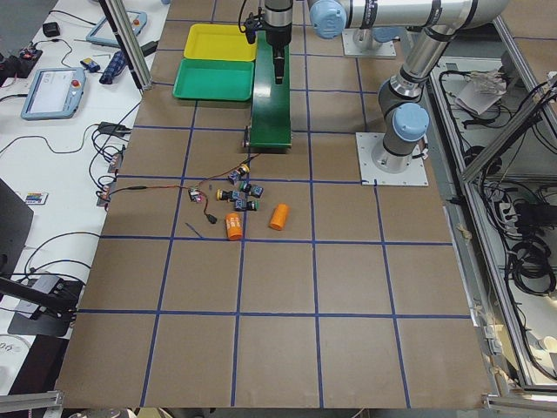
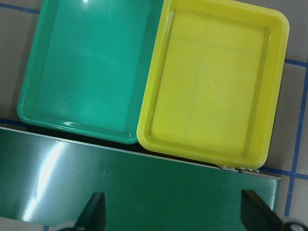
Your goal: Sort buttons by color to trays
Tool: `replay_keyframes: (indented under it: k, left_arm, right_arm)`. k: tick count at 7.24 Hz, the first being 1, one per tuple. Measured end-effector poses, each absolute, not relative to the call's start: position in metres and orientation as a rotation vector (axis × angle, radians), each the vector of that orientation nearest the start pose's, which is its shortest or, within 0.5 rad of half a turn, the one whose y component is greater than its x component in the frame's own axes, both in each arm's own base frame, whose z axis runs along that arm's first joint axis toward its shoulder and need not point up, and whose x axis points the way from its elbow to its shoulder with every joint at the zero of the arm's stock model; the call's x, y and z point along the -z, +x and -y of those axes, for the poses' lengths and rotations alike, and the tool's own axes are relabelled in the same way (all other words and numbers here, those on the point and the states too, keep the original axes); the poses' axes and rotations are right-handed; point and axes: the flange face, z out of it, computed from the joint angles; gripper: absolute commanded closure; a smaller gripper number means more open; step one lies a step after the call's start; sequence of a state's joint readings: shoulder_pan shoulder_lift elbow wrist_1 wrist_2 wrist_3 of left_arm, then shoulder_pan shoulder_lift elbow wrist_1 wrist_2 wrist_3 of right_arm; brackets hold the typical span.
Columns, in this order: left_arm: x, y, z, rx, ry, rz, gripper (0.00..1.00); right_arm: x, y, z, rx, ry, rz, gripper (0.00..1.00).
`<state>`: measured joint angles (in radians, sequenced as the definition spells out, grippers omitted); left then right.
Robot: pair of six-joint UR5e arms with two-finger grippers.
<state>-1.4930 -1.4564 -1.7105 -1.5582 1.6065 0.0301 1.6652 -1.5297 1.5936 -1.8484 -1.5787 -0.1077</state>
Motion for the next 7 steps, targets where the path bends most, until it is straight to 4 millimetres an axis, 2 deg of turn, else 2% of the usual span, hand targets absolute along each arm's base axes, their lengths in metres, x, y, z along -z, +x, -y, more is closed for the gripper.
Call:
replay_keyframes:
  k: [7]
  left_arm:
    - [-0.4738,-0.0934,0.4508,-0.024,-0.079,-3.107,0.0]
  right_arm:
    - [-0.489,0.1728,0.5178,0.38,-0.293,-3.118,0.0]
